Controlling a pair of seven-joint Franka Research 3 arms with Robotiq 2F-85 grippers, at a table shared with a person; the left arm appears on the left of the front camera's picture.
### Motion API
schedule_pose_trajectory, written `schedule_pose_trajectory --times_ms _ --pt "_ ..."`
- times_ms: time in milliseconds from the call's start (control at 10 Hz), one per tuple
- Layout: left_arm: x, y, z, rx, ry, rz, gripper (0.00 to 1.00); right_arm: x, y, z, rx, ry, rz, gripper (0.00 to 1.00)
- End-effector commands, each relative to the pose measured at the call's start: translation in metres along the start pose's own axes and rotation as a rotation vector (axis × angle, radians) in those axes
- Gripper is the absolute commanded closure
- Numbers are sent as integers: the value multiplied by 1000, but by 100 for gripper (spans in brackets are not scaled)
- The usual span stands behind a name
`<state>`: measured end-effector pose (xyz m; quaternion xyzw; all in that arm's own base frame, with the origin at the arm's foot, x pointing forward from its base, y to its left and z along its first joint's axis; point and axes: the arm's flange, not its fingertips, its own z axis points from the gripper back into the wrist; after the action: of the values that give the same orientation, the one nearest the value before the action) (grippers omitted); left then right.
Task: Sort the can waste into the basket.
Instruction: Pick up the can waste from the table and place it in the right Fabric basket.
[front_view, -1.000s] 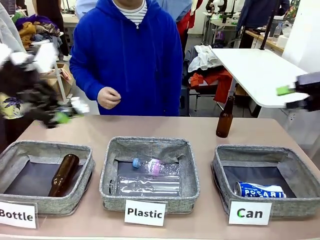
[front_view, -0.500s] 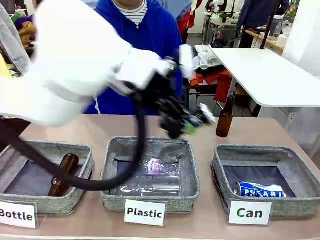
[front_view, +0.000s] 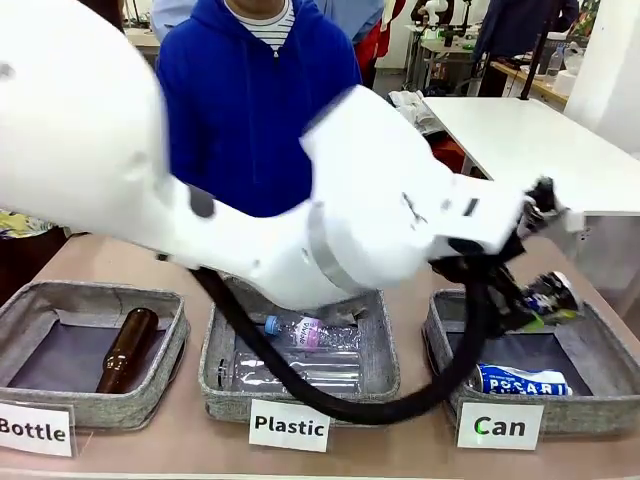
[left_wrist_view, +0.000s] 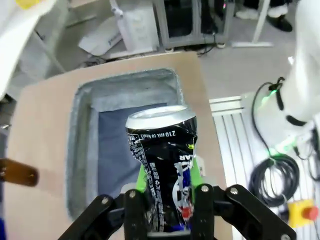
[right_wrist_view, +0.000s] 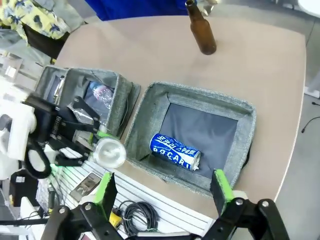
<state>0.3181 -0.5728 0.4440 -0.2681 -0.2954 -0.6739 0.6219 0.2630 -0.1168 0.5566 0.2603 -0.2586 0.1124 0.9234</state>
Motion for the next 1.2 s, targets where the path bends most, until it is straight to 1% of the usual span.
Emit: schedule_pose_trajectory --times_ms 0,200,500,600,700,800,1100 --pt "23 17 -22 26 59 24 65 3 -1 2 -16 -2 -28 0" --pt "19 29 -24 22 76 58 65 3 -1 2 -16 -2 -28 0" --pt "14 32 -25 25 77 40 65 3 -1 2 -16 -2 -28 0" --pt "14 34 -25 25 81 35 18 3 -1 2 -16 -2 -28 0" --pt "12 36 -24 33 80 28 6 3 -1 2 -16 -2 -28 0" --pt "11 38 -23 32 81 31 0 3 -1 2 -16 -2 -28 0" --pt "12 40 -13 44 87 21 0 3 -1 2 -16 -2 -28 0"
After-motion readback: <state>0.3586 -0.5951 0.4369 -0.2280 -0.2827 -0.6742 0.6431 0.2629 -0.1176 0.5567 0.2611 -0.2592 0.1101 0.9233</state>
